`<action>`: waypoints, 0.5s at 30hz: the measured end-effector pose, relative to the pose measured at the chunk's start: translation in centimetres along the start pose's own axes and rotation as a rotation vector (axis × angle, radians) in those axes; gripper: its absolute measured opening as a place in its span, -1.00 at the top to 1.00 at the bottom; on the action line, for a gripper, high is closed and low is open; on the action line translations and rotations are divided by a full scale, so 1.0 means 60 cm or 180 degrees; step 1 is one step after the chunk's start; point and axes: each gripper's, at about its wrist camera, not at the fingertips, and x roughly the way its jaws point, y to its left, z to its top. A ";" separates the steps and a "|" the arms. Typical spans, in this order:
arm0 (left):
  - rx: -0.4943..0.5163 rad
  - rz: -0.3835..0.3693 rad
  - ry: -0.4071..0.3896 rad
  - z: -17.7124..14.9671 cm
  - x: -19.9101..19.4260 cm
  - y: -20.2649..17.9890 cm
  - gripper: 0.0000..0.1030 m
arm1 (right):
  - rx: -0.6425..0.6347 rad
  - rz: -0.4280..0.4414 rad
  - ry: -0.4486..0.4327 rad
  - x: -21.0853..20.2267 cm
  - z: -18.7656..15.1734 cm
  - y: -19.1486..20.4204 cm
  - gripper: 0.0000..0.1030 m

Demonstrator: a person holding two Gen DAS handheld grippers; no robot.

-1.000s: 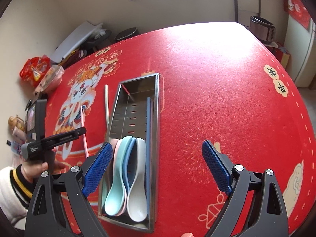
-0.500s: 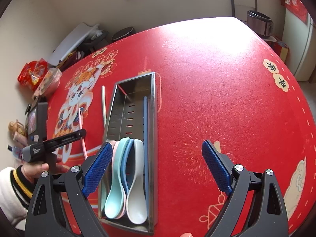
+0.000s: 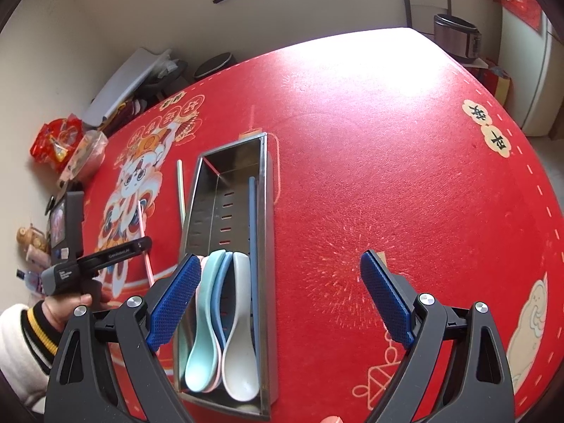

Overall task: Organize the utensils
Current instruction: 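Move the left tool to the remaining pink chopstick and close on it, then close the right tool on the sage-green chopstick while the left tool lifts the pink chopstick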

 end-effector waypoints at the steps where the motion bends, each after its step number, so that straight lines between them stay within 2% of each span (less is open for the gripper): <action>1: 0.0003 -0.0007 0.0017 0.001 0.000 0.000 -0.88 | 0.0001 0.0007 -0.0006 -0.002 0.001 -0.001 -0.72; 3: 0.0050 -0.0027 0.0003 -0.001 -0.005 -0.003 -0.77 | 0.0001 0.0008 -0.0021 -0.004 0.001 -0.002 -0.72; 5: 0.0144 -0.0050 -0.0032 -0.004 -0.014 -0.012 -0.41 | 0.0015 0.0021 -0.0025 -0.005 0.002 -0.004 -0.72; 6: 0.0215 -0.0068 -0.0032 -0.006 -0.019 -0.018 -0.29 | 0.0024 0.0024 -0.0026 -0.005 0.002 -0.005 -0.72; 8: 0.0331 -0.0108 -0.0013 -0.008 -0.026 -0.033 0.23 | 0.0032 0.0020 -0.0035 -0.004 0.002 -0.007 -0.72; 9: 0.0382 -0.0129 -0.0001 -0.010 -0.029 -0.039 0.38 | 0.0027 0.0008 -0.0040 -0.003 0.003 -0.007 -0.72; 10: 0.0429 -0.0145 0.0009 -0.012 -0.030 -0.045 0.61 | 0.0018 0.0006 -0.0040 -0.002 0.003 -0.006 -0.72; 11: 0.0471 -0.0155 0.0016 -0.014 -0.031 -0.051 0.72 | 0.0013 0.0008 -0.0042 -0.002 0.003 -0.006 -0.72; 15: 0.0490 -0.0220 -0.0009 -0.026 -0.035 -0.052 0.77 | 0.0025 0.0045 -0.0028 -0.001 0.005 -0.006 -0.72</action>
